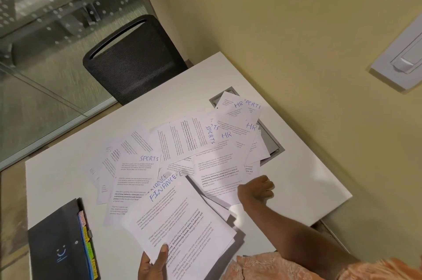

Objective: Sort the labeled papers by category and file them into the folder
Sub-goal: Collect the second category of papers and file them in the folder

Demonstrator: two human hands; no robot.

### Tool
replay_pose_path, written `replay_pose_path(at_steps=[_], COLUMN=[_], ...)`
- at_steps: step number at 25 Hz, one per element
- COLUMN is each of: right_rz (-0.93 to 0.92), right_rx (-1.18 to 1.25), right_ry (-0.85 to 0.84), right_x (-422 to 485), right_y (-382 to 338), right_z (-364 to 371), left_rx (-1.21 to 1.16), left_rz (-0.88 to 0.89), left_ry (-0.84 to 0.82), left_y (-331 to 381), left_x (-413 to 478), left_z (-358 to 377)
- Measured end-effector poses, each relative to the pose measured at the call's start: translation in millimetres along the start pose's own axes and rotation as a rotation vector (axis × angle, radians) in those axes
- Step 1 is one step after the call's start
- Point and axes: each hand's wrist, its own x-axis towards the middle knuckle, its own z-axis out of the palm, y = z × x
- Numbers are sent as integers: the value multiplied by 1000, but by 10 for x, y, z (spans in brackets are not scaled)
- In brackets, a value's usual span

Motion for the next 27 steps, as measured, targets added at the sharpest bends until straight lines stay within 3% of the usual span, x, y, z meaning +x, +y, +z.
replay_pose_path(at_steps=[3, 5, 10, 12, 14, 16, 19, 24, 27], right_rz=[-58, -81, 68, 183, 241, 239, 320, 165, 170], right_rx=[-29, 82, 757, 1048, 1161, 1093, 867, 290, 287], right_ry=[30, 44, -78, -228, -365, -364, -176, 78, 136], right_x=[-18, 31, 16, 92, 146, 129, -78, -289, -378], right_y=[50, 118, 297, 376, 446, 475, 353, 164, 50], right_z=[19, 51, -71, -136, -162, -71, 80, 207, 243], left_rx=[-47, -82, -114, -82, -58, -46, -19, 24, 7], left_rz=[-36, -53, -72, -75, -80, -85, -101, -92, -102], left_ry=[-8, 6, 11, 2, -9, -22, -56, -57, -28], left_y=[4, -6, -2, -5, 48, 95, 179, 287, 306], left_x=[10, 20, 52, 100, 104, 135, 163, 215, 275], left_z=[-104, -185, -425, -517, -558, -592, -641, -798, -919])
